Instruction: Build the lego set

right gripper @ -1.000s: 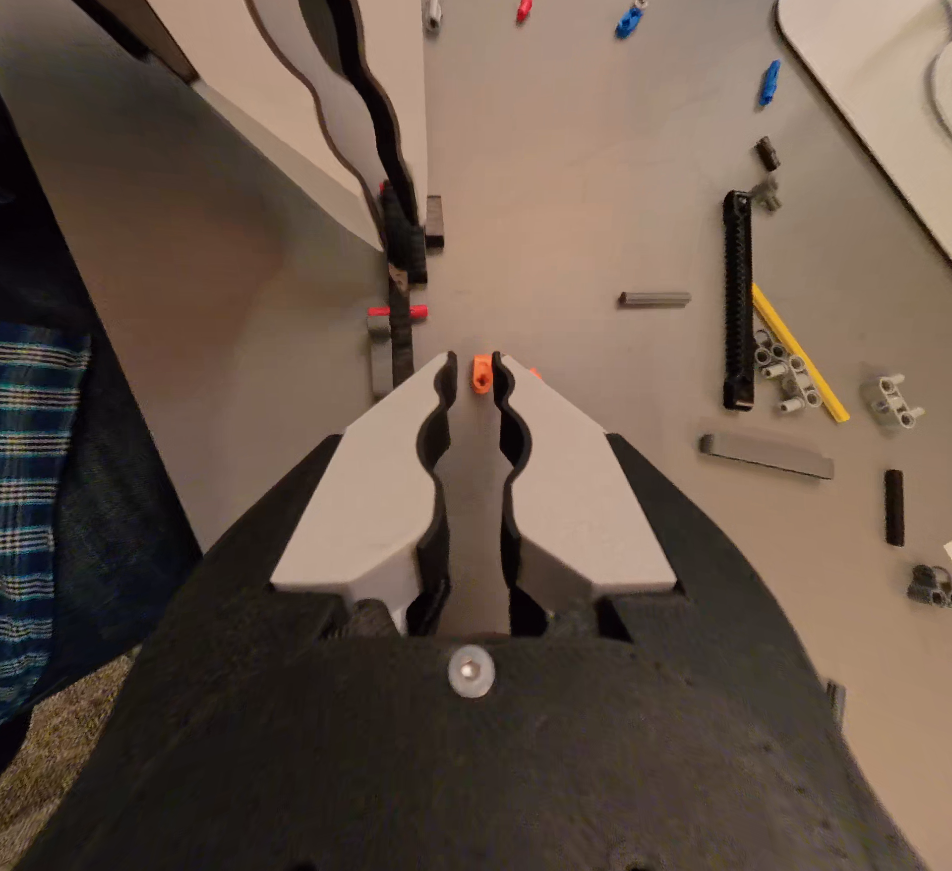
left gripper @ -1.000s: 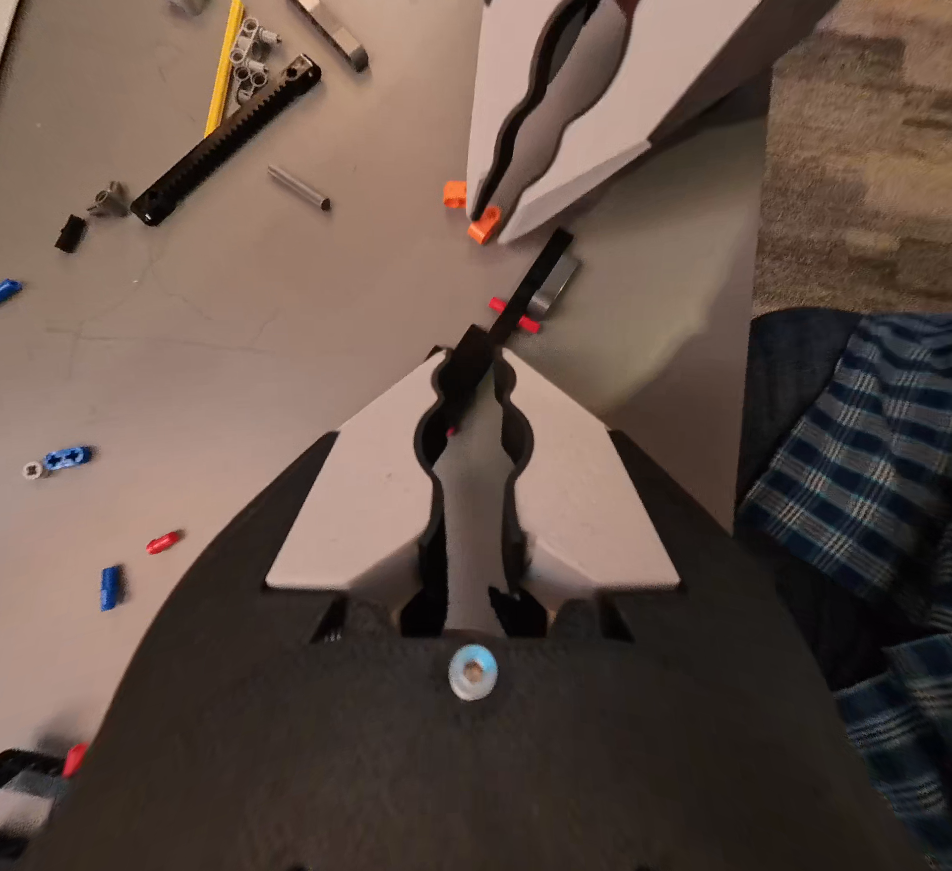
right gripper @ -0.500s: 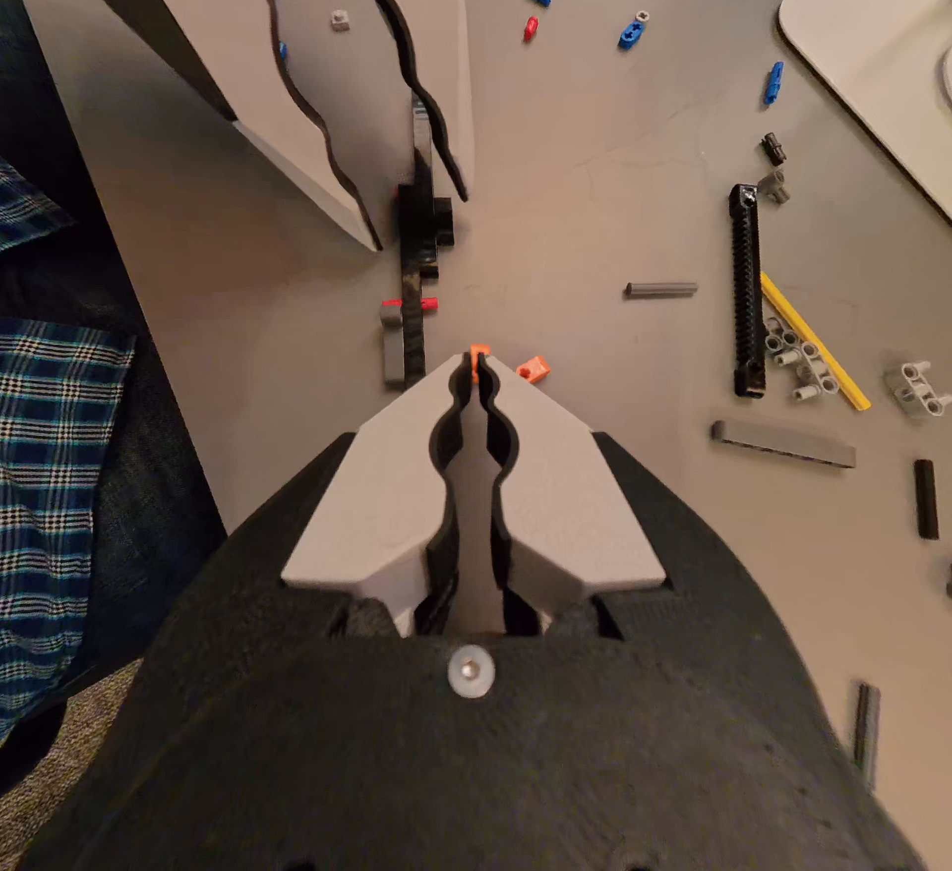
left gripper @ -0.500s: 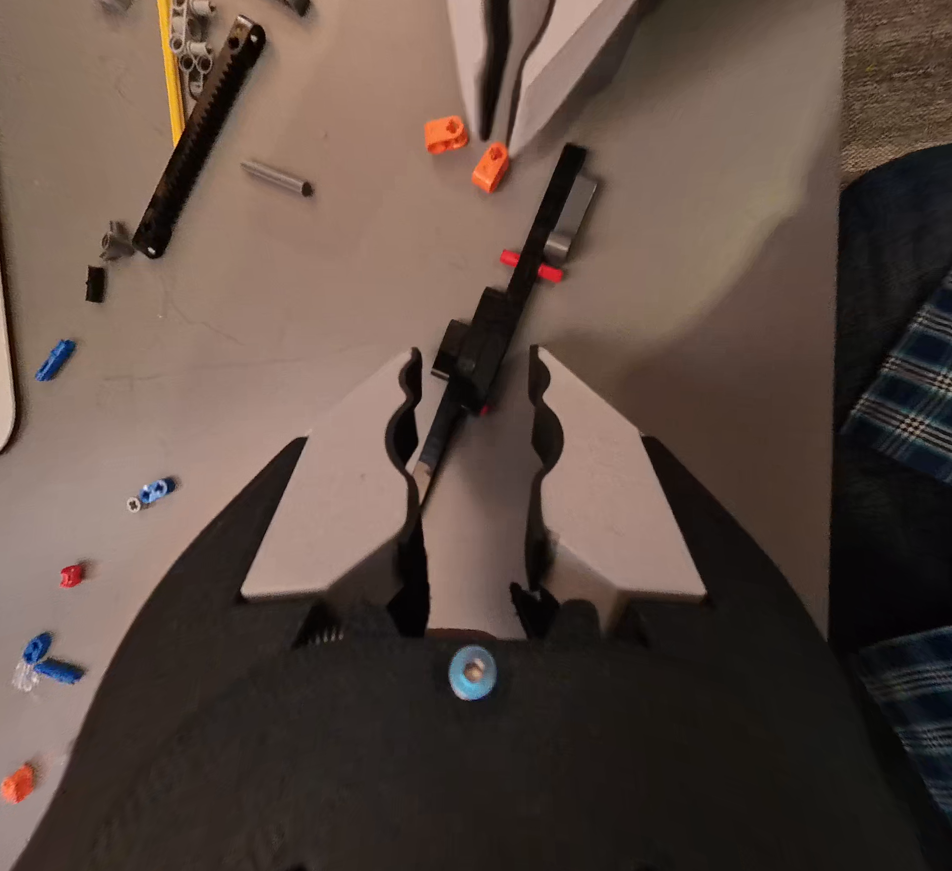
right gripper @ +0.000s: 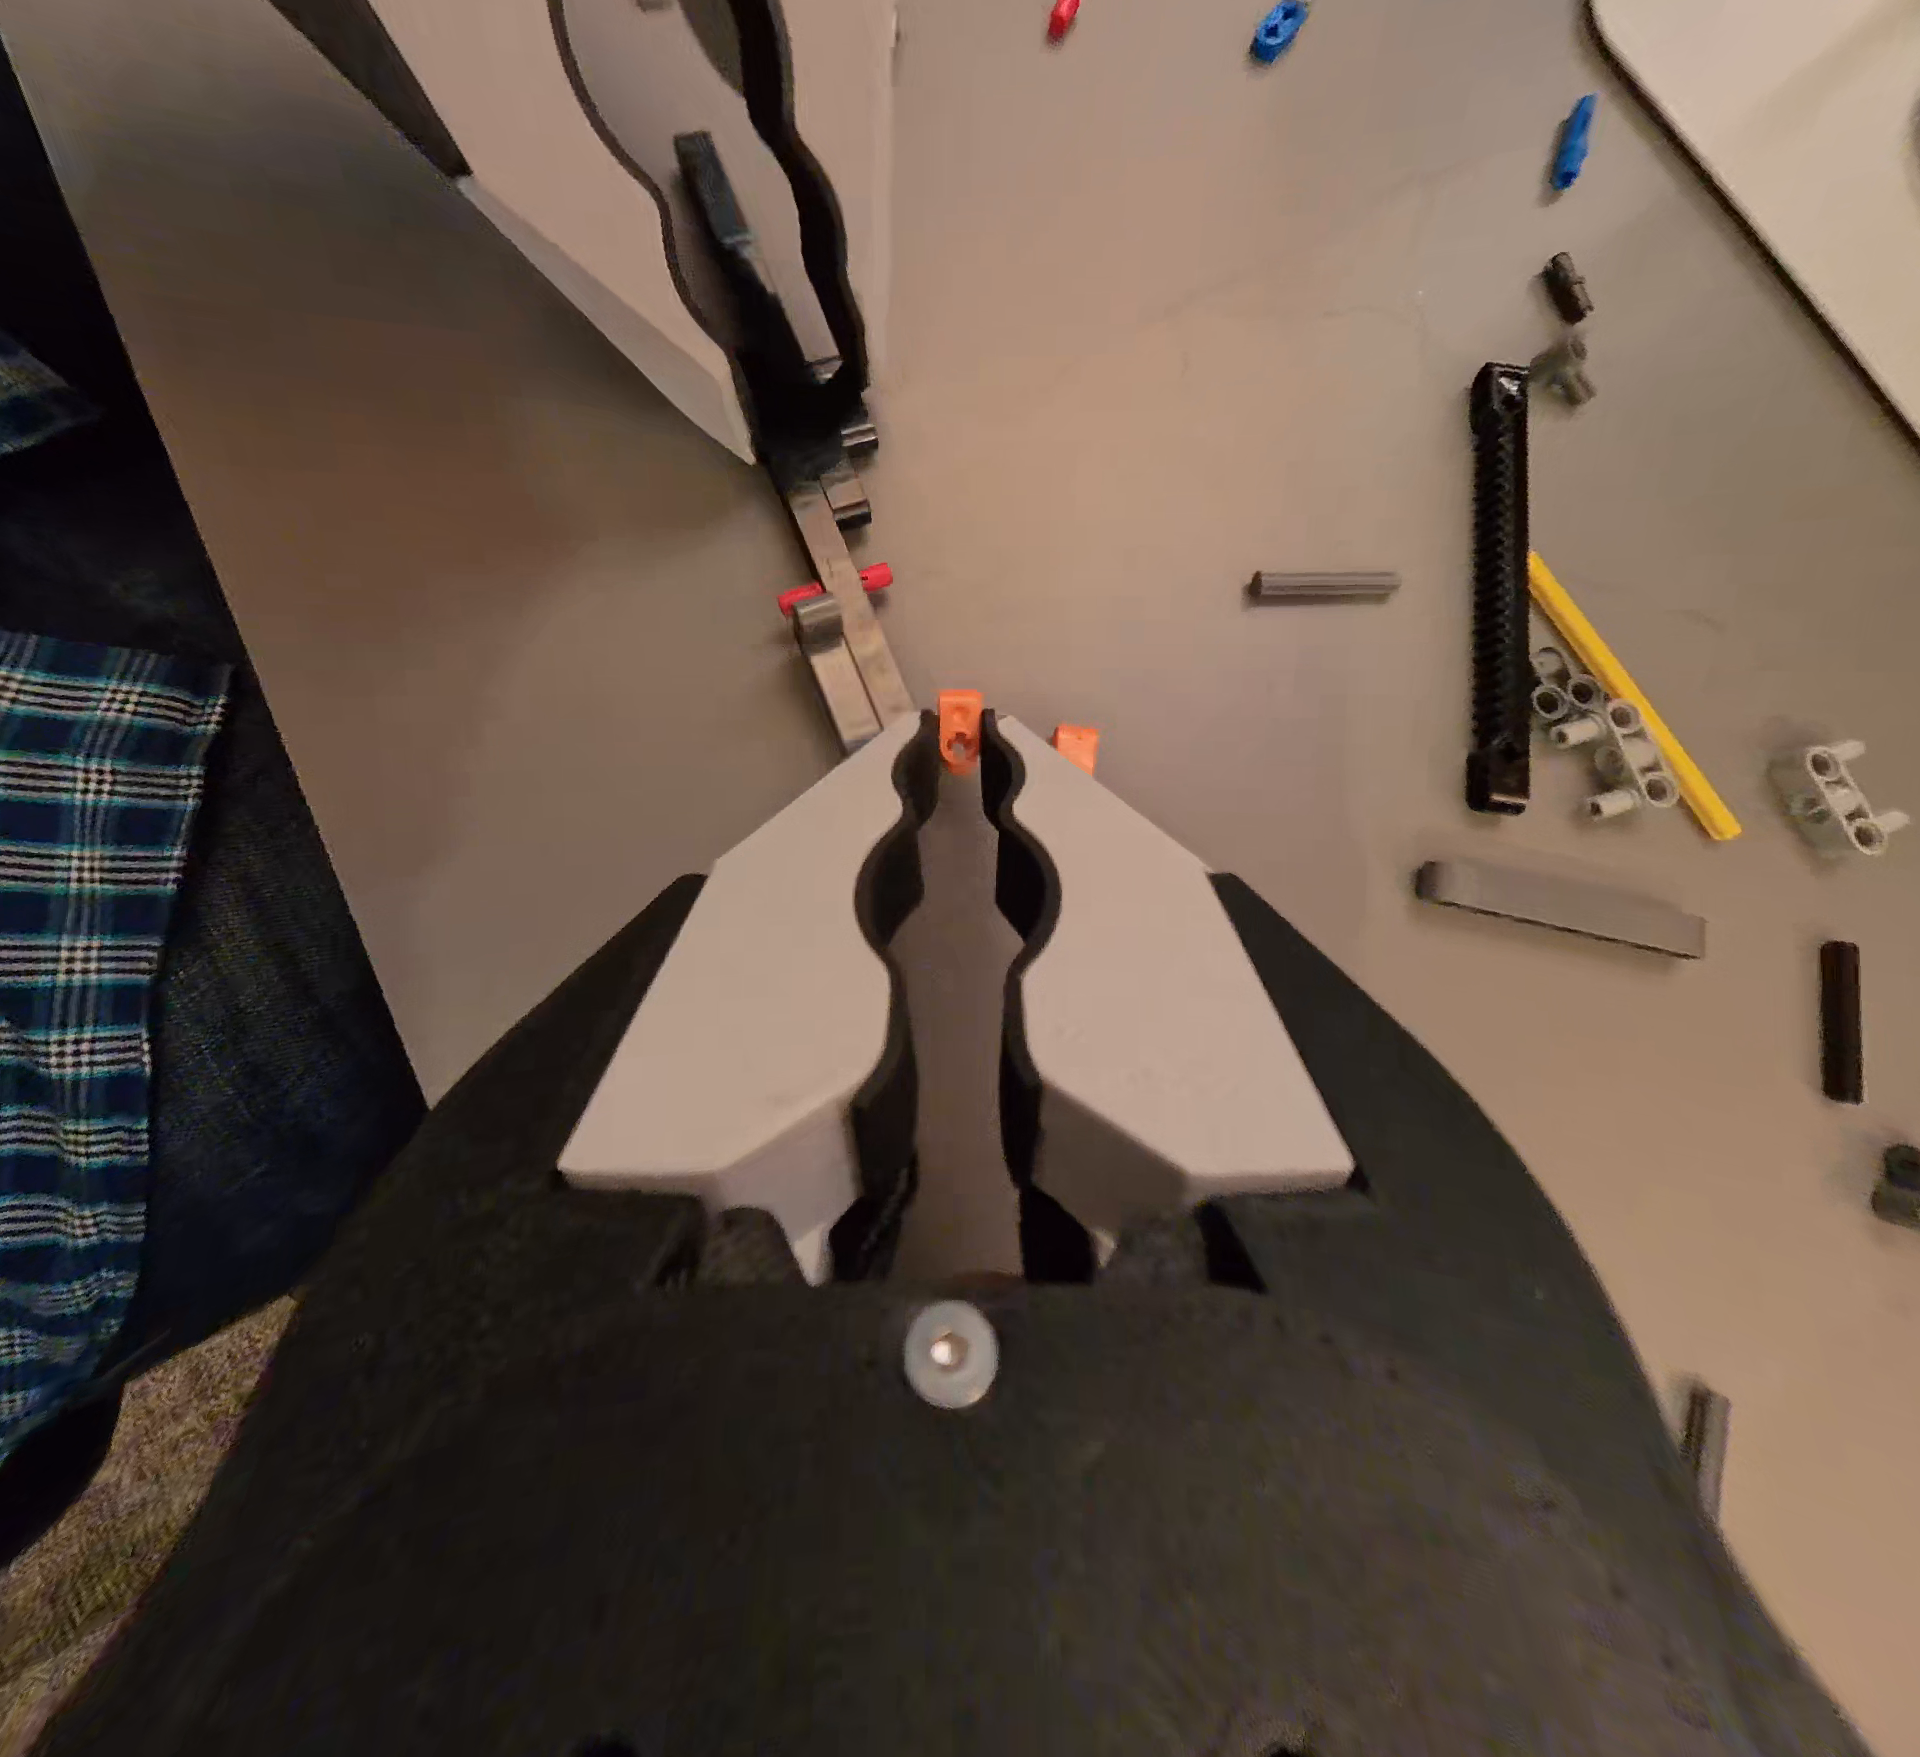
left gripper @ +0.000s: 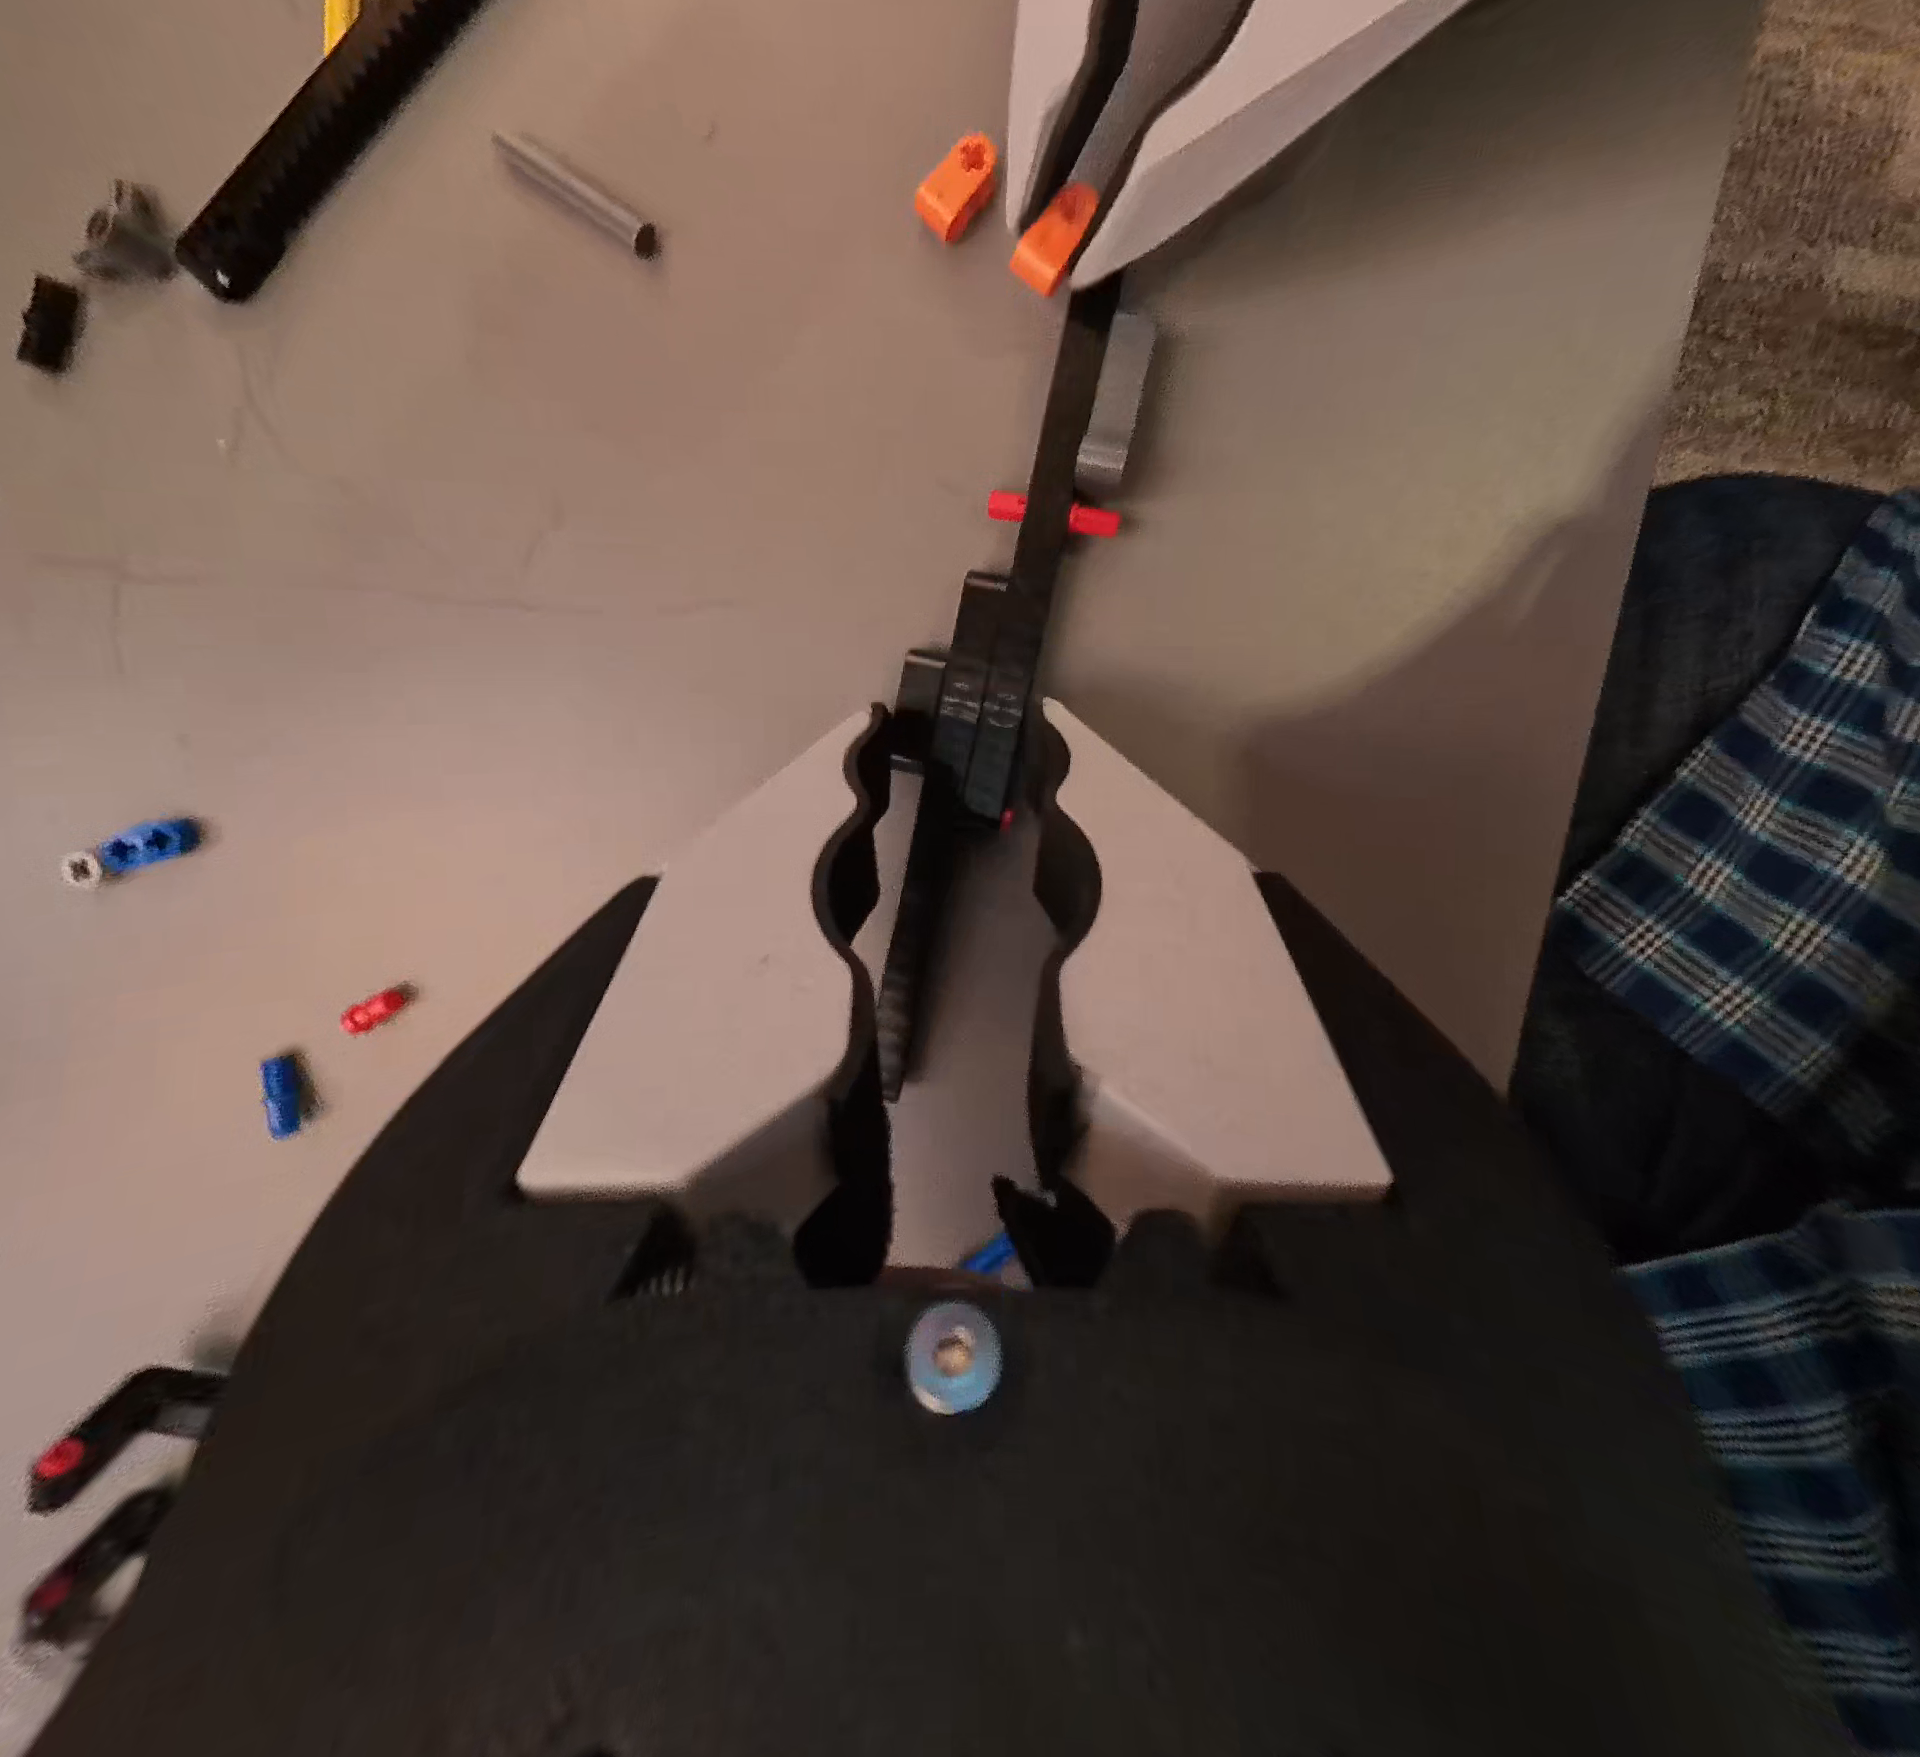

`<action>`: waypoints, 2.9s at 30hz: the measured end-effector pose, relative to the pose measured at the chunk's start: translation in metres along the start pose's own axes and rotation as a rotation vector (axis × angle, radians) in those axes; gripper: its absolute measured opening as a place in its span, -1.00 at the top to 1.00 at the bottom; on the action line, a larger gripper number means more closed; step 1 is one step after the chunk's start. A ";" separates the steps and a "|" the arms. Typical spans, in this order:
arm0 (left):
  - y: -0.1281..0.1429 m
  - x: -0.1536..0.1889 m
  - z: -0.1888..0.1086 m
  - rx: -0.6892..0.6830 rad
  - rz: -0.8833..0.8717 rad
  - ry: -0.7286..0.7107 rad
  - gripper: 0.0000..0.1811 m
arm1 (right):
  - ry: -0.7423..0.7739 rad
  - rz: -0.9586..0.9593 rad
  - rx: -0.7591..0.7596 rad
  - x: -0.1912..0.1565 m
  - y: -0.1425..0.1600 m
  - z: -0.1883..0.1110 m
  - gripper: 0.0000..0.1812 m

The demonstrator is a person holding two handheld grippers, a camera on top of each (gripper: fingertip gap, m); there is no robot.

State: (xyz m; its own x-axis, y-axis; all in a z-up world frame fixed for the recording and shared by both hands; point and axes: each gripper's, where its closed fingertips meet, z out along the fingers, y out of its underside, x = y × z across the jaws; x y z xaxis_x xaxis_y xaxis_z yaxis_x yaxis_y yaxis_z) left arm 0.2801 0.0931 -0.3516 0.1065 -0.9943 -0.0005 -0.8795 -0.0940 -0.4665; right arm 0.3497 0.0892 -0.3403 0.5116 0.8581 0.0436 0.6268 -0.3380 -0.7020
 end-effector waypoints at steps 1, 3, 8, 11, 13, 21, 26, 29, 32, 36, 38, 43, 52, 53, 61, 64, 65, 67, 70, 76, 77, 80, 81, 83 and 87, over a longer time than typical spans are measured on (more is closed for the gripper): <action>0.000 0.002 0.000 0.001 -0.026 0.000 0.75 | 0.010 0.009 0.017 0.002 -0.001 -0.003 0.94; 0.001 0.006 -0.001 0.009 -0.090 0.013 0.75 | 0.018 0.029 0.036 0.003 0.000 -0.007 0.94; -0.002 0.017 -0.002 0.029 -0.210 0.078 0.75 | 0.025 0.071 0.097 -0.004 0.002 -0.021 0.94; -0.007 0.020 0.000 0.053 -0.276 0.128 0.74 | 0.037 0.088 0.163 -0.010 -0.003 -0.031 0.94; -0.010 0.020 0.001 0.071 -0.308 0.142 0.75 | 0.049 0.099 0.185 -0.010 -0.005 -0.036 0.94; -0.018 0.019 -0.005 0.188 -0.438 0.143 0.75 | 0.051 0.092 0.226 -0.011 -0.010 -0.043 0.94; -0.020 0.011 -0.015 0.296 -0.562 0.146 0.75 | 0.053 0.056 0.255 -0.015 -0.023 -0.046 0.94; -0.023 0.006 -0.020 0.369 -0.635 0.159 0.75 | 0.071 0.053 0.288 -0.012 -0.031 -0.049 0.94; -0.029 0.004 -0.025 0.428 -0.679 0.172 0.75 | 0.076 0.030 0.312 -0.012 -0.040 -0.050 0.94; -0.036 0.001 -0.028 0.492 -0.728 0.193 0.75 | 0.079 0.002 0.334 -0.011 -0.052 -0.048 0.94; -0.038 0.000 -0.028 0.516 -0.751 0.208 0.75 | 0.086 -0.009 0.346 -0.010 -0.056 -0.048 0.94; -0.042 -0.005 -0.031 0.561 -0.788 0.224 0.75 | 0.102 -0.031 0.389 -0.007 -0.066 -0.050 0.94; -0.048 -0.012 -0.036 0.638 -0.843 0.246 0.75 | 0.113 -0.051 0.425 -0.005 -0.075 -0.049 0.94; -0.049 -0.013 -0.037 0.645 -0.848 0.253 0.75 | 0.117 -0.056 0.428 -0.005 -0.076 -0.049 0.94; -0.054 -0.017 -0.045 0.697 -0.868 0.264 0.75 | 0.144 -0.127 0.452 -0.005 -0.084 -0.050 0.94; -0.058 -0.017 -0.048 0.716 -0.865 0.268 0.75 | 0.170 -0.182 0.461 -0.007 -0.089 -0.051 0.94; -0.059 -0.016 -0.049 0.723 -0.862 0.271 0.75 | 0.178 -0.205 0.461 -0.009 -0.090 -0.051 0.94; -0.062 -0.015 -0.051 0.736 -0.860 0.279 0.75 | 0.188 -0.245 0.461 -0.011 -0.093 -0.049 0.94; -0.065 -0.014 -0.052 0.750 -0.863 0.296 0.75 | 0.207 -0.287 0.465 -0.014 -0.097 -0.047 0.94; -0.068 -0.014 -0.055 0.777 -0.884 0.327 0.75 | 0.296 -0.317 0.443 -0.003 -0.101 -0.045 0.94; -0.068 -0.015 -0.055 0.778 -0.885 0.325 0.75 | 0.302 -0.314 0.445 -0.001 -0.102 -0.046 0.94; -0.067 -0.015 -0.054 0.774 -0.889 0.324 0.75 | 0.336 -0.311 0.437 0.006 -0.102 -0.047 0.94; -0.067 -0.016 -0.054 0.771 -0.888 0.319 0.75 | 0.347 -0.309 0.436 0.008 -0.102 -0.048 0.94; -0.067 -0.016 -0.053 0.766 -0.891 0.320 0.75 | 0.368 -0.303 0.440 0.013 -0.103 -0.050 0.94; -0.069 -0.014 -0.053 0.761 -0.896 0.331 0.75 | 0.392 -0.313 0.442 0.019 -0.102 -0.051 0.94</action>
State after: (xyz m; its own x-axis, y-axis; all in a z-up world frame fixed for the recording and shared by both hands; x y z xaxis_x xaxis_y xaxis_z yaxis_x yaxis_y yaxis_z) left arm 0.3145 0.1108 -0.2730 0.3147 -0.5680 0.7605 -0.0477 -0.8096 -0.5850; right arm 0.3254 0.1208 -0.2315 0.5732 0.6574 0.4891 0.5233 0.1656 -0.8359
